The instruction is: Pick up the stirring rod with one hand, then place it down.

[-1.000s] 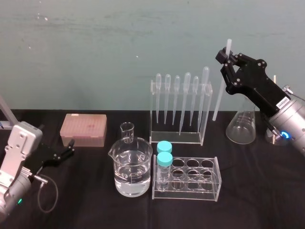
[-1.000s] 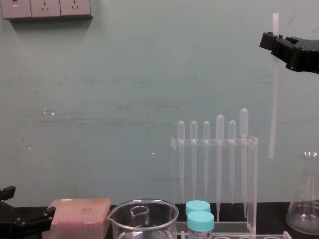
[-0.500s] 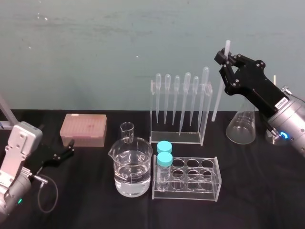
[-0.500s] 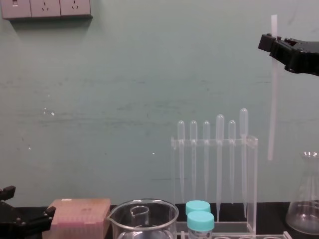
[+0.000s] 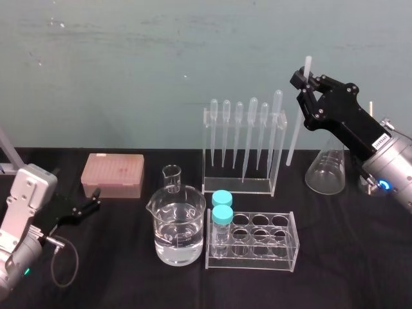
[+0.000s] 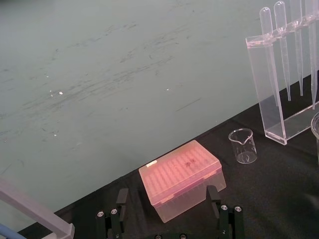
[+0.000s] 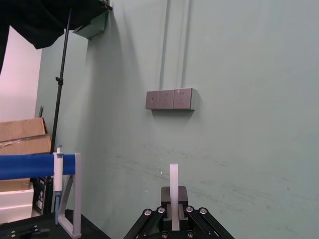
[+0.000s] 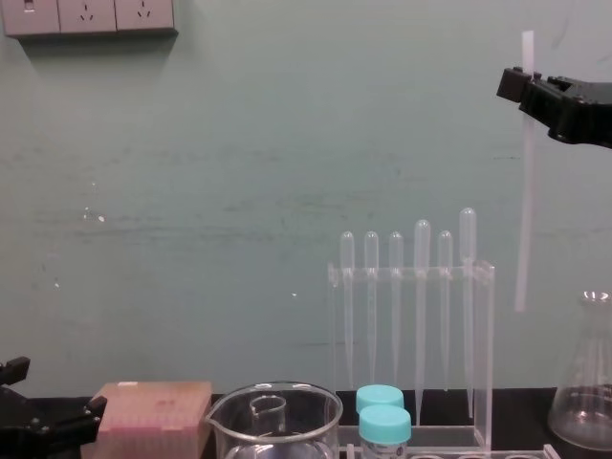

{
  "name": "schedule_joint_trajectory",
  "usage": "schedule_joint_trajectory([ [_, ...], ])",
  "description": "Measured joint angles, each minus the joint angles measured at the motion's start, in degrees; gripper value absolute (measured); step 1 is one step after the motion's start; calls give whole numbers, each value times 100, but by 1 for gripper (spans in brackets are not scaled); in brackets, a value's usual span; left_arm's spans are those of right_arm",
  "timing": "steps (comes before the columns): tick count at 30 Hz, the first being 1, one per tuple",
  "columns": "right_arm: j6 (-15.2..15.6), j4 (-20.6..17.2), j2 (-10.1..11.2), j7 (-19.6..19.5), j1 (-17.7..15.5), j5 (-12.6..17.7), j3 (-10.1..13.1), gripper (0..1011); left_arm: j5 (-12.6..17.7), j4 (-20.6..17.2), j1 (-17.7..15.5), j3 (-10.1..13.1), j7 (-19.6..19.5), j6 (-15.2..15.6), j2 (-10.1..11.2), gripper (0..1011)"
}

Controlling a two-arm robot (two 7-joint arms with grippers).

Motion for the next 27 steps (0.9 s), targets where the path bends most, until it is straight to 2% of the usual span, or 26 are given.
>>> schedule_joint_trajectory([
  [24, 38, -117, 46, -25, -104, 0, 29, 69, 0, 0, 0, 0, 0, 0, 0, 1000],
  [27, 45, -63, 31, 50, -107, 80, -4, 69, 0, 0, 0, 0, 0, 0, 0, 1000],
])
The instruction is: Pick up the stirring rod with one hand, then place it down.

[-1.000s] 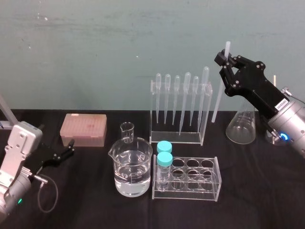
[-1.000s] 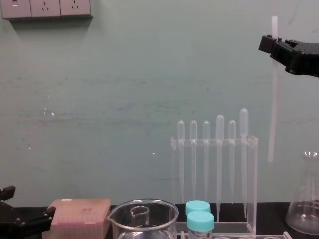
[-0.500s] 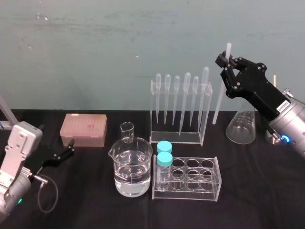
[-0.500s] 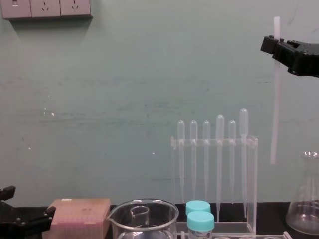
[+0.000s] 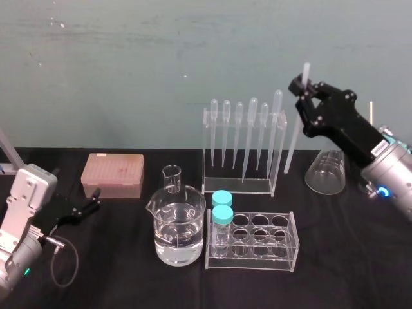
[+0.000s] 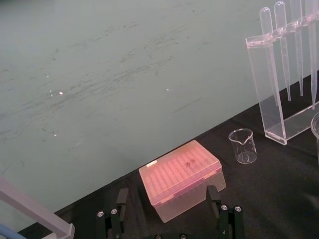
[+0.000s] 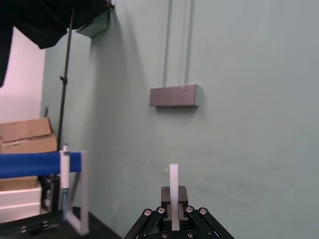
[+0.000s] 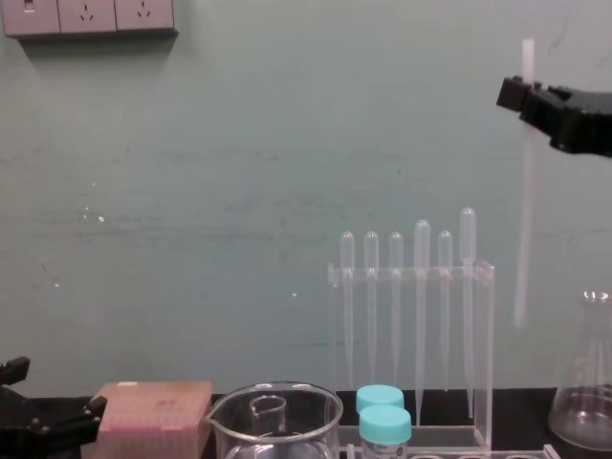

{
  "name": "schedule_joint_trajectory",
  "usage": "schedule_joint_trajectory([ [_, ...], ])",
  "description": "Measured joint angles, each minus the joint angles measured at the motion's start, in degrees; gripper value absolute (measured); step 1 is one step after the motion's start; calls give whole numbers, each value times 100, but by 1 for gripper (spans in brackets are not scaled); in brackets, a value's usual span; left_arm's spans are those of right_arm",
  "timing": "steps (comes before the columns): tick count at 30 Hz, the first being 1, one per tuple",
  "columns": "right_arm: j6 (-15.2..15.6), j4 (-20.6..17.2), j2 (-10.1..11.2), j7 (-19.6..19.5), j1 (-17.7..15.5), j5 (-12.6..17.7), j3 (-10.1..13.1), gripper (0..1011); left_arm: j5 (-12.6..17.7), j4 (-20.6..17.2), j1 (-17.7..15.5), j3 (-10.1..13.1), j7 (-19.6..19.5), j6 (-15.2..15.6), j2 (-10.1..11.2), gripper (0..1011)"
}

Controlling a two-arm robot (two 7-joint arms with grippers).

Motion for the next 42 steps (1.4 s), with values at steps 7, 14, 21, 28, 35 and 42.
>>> schedule_joint_trajectory([
  [7, 40, 207, -28, 273, -73, 193, -194, 69, 0, 0, 0, 0, 0, 0, 0, 1000],
  [14, 52, 442, -52, 419, -148, 245, -433, 69, 0, 0, 0, 0, 0, 0, 0, 1000],
  [21, 42, 747, -91, 376, -120, 88, -587, 69, 0, 0, 0, 0, 0, 0, 0, 1000],
  [28, -109, 1005, -219, 372, 9, -1, -645, 69, 0, 0, 0, 0, 0, 0, 0, 1000],
  [35, -203, 1223, -334, 388, 160, -84, -695, 69, 0, 0, 0, 0, 0, 0, 0, 1000],
  [42, -78, 1254, -320, 342, 114, -162, -725, 69, 0, 0, 1, 0, 0, 0, 0, 1000],
])
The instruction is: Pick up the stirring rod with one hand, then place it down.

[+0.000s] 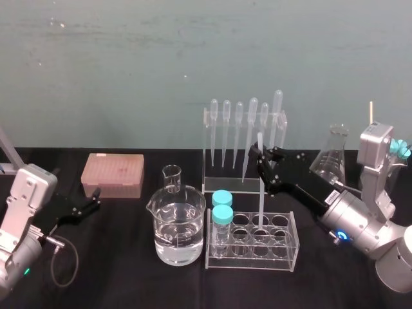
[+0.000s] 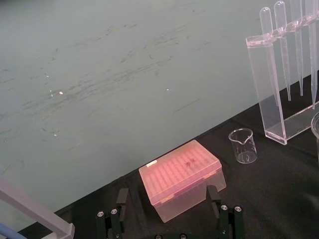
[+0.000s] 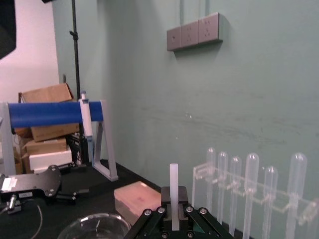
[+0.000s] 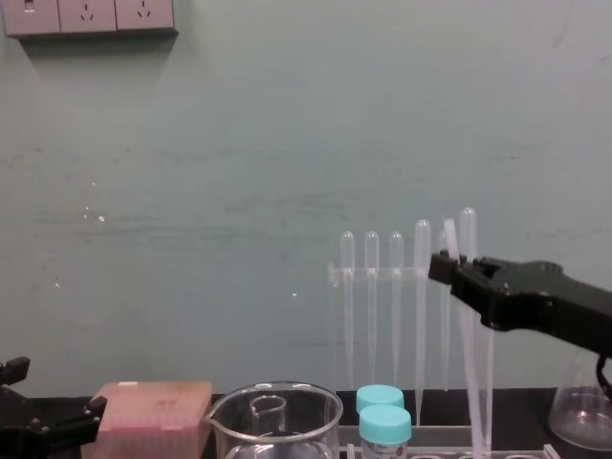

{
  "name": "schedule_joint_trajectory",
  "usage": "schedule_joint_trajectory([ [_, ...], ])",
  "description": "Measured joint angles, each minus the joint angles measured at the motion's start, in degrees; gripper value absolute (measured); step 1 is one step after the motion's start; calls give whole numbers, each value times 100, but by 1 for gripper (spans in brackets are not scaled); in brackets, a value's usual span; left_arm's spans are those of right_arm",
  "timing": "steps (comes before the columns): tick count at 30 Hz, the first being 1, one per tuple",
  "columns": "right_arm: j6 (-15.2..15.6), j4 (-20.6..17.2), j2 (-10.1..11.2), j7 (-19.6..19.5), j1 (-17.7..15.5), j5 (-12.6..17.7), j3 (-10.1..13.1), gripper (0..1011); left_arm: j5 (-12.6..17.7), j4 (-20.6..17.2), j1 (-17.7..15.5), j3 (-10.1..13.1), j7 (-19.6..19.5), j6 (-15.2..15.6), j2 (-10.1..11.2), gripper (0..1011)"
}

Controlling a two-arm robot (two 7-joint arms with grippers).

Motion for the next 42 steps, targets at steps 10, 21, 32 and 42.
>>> schedule_joint_trajectory([
  [10, -316, 375, -74, -5, -23, -209, -29, 69, 0, 0, 0, 0, 0, 0, 0, 1000],
  [21, -666, 672, -291, 208, -10, -93, 76, 69, 0, 0, 0, 0, 0, 0, 0, 1000],
  [32, -607, 759, -311, 204, -55, -127, 103, 69, 0, 0, 0, 0, 0, 0, 0, 1000],
  [42, -595, 895, -347, 177, -52, -176, 112, 69, 0, 0, 0, 0, 0, 0, 0, 1000],
])
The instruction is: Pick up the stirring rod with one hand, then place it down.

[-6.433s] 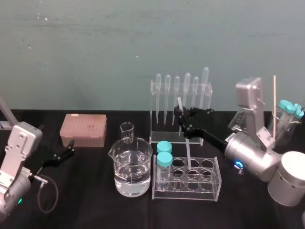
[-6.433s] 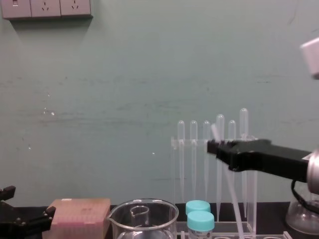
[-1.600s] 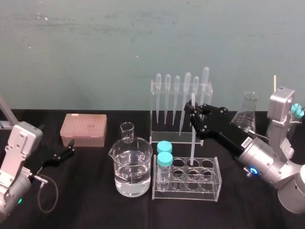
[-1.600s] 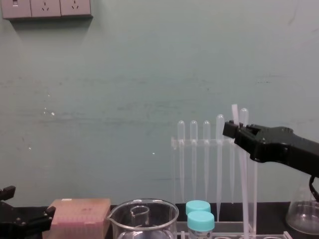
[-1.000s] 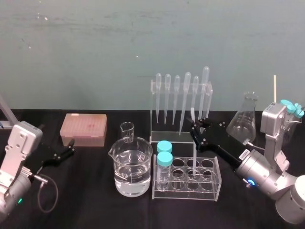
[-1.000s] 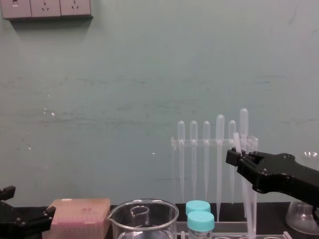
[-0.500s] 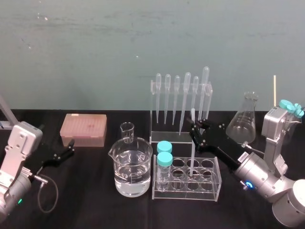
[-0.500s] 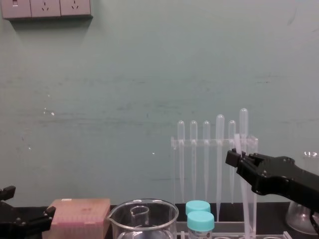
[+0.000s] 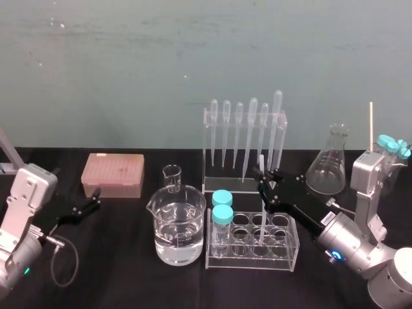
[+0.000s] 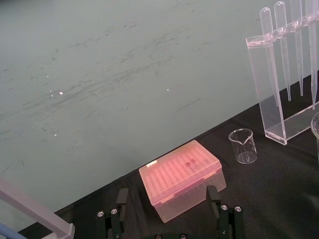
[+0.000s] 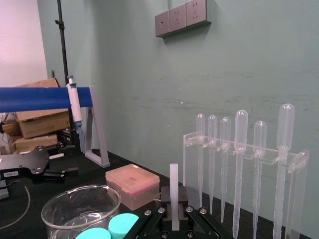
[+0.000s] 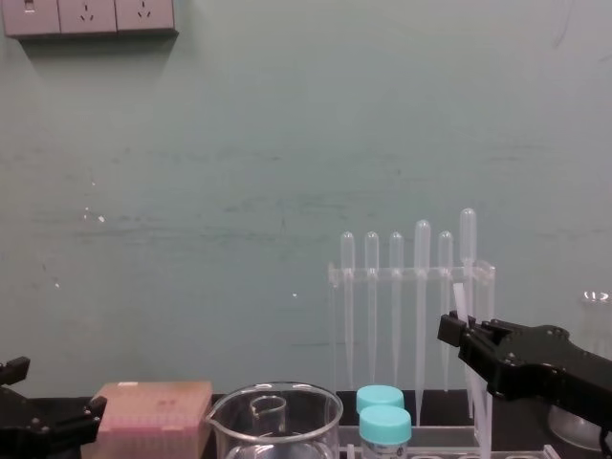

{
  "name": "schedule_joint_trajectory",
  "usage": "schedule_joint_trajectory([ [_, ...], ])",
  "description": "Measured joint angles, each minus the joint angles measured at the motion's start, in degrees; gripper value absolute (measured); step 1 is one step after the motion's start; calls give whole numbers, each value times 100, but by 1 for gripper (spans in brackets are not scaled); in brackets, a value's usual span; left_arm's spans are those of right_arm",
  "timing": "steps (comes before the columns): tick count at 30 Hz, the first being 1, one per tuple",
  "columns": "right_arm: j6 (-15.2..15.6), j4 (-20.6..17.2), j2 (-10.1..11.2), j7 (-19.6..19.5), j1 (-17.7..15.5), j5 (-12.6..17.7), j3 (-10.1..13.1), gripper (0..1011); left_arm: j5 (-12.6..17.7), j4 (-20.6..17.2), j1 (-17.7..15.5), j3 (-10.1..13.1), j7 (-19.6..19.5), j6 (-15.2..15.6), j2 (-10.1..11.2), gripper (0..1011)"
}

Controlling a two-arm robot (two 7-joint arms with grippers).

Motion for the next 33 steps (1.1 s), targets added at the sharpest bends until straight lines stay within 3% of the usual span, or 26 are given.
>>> schedule_joint_trajectory([
  [6, 1, -4, 3, -3, 0, 0, 0, 72, 0, 0, 0, 0, 0, 0, 0, 1000],
  [10, 6, -7, 5, -5, -2, 0, -2, 145, 0, 0, 0, 0, 0, 0, 0, 1000],
  [27, 13, -16, 11, -8, -2, 2, -2, 705, 0, 0, 0, 0, 0, 0, 0, 1000],
  [29, 47, -51, 11, -163, -4, -75, 20, 757, 0, 0, 0, 0, 0, 0, 0, 1000],
  [30, 75, -96, 10, -477, -20, -222, 97, 797, 0, 0, 0, 0, 0, 0, 0, 1000],
  [31, 75, -96, 10, -477, -20, -222, 97, 811, 0, 0, 0, 0, 0, 0, 0, 1000],
  [33, 139, -172, -4, -1271, -102, -613, 286, 888, 0, 0, 0, 0, 0, 0, 0, 1000],
])
